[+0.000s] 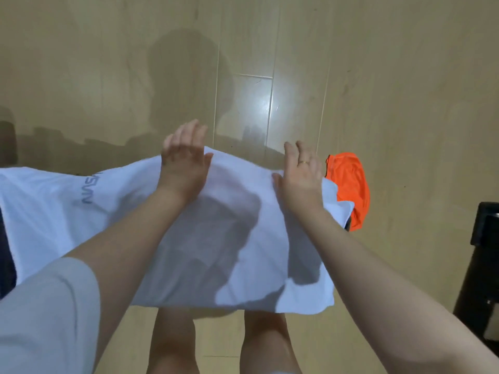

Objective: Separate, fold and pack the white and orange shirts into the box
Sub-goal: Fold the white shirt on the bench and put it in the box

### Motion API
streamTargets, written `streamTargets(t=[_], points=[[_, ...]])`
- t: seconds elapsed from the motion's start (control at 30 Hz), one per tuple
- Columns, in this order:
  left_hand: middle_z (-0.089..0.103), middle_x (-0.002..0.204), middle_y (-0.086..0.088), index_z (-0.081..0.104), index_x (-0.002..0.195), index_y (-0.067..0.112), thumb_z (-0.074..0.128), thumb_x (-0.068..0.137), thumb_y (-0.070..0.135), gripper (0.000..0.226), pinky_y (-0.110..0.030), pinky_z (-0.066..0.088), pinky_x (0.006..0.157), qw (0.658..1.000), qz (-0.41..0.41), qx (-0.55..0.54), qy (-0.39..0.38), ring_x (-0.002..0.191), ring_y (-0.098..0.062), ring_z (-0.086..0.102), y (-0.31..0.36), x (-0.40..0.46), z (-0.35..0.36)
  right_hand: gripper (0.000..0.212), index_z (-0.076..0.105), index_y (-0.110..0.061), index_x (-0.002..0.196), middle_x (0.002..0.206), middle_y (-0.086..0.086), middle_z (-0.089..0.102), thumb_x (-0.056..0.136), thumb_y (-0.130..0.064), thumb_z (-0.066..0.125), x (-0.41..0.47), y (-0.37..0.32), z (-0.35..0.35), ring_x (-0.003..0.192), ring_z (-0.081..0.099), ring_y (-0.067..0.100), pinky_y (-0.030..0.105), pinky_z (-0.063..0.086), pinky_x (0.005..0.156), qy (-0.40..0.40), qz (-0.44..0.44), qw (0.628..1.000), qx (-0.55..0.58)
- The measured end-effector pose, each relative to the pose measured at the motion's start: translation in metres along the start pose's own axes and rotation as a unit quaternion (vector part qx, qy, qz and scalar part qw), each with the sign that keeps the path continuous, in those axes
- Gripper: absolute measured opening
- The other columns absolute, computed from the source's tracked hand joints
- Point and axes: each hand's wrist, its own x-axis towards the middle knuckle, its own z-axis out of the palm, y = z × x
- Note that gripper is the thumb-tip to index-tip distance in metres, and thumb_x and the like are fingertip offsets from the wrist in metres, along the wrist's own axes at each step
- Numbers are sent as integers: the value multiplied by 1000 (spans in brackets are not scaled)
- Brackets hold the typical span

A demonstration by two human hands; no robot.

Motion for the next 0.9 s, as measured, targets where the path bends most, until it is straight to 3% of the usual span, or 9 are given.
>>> streamTargets(t=[0.1, 0.23, 0.37, 0.43, 0.5, 0.63, 0.7, 0.8, 0.9], points=[[37, 146, -20, 28, 140, 7, 37, 83, 39, 66, -35, 7, 110, 999, -18, -27, -42, 133, -25, 21, 5, -43, 7, 59, 42, -8, 134, 144, 19, 40, 82, -34, 52, -40, -15, 14, 133, 30, 34, 47, 20, 111, 43, -112, 993, -1], [29, 149, -14, 22, 143, 16, 35, 79, 47, 73, -25, -11, 113, 992, -9, 26, -121, 144, -17, -1, -2, -123, 10, 61, 33, -16, 140, 148, 8, 38, 86, -44, 40, -104, -28, 30, 136, 24, 26, 43, 4, 113, -25, -290, 954, -68], [25, 153, -13, 25, 144, 15, 40, 76, 50, 79, -38, 10, 113, 978, -110, 27, -173, 140, -31, 22, -19, -198, 6, 66, 31, -12, 141, 149, 8, 38, 85, -47, 35, -148, -7, 42, 138, 23, 25, 45, 9, 112, -87, -207, 963, -150], [9, 157, -11, 15, 148, 13, 43, 85, 44, 76, -45, 14, 115, 963, -171, -8, -209, 144, -31, 13, -28, -224, -4, 69, 36, -6, 139, 147, 13, 40, 83, -48, 36, -166, -13, 38, 137, 31, 27, 44, 15, 110, -96, -129, 979, -124], [-1, 158, -10, 7, 148, 11, 44, 93, 35, 71, -41, 12, 116, 946, -229, -33, -229, 145, -30, 7, -38, -245, -15, 66, 46, -5, 132, 142, 15, 46, 83, -48, 35, -187, -36, 38, 130, 45, 29, 43, 21, 106, -110, -140, 979, -101], [22, 151, -21, 27, 141, -1, 45, 93, 16, 54, -41, 21, 112, 927, -332, -127, -116, 138, -35, 24, -65, -281, -27, 55, 56, -9, 120, 138, 16, 49, 85, -41, 29, -225, -104, 57, 112, 59, 33, 43, 47, 91, -145, -244, 959, -29], [27, 147, -21, 33, 136, -3, 42, 94, 12, 46, -37, 25, 108, 891, -400, -209, -47, 132, -34, 32, -81, -297, -26, 53, 54, -8, 114, 134, 16, 48, 84, -38, 24, -240, -136, 73, 105, 57, 37, 43, 49, 81, -175, -245, 953, 40], [20, 151, -12, 30, 140, 5, 38, 97, 18, 45, -38, 29, 110, 785, -524, -330, 22, 131, -31, 35, -102, -316, -19, 36, 58, -5, 98, 102, 15, 59, 85, -26, 32, -263, -175, 104, 83, 60, 34, 37, 50, 66, -115, -181, 968, 130], [29, 149, -8, 28, 142, 13, 36, 99, 27, 46, -40, 32, 108, 646, -608, -457, 62, 130, -29, 40, -120, -324, -10, 28, 59, -3, 95, 90, 12, 62, 95, -22, 39, -275, -196, 133, 81, 57, 28, 35, 40, 69, -129, 27, 959, 250]])
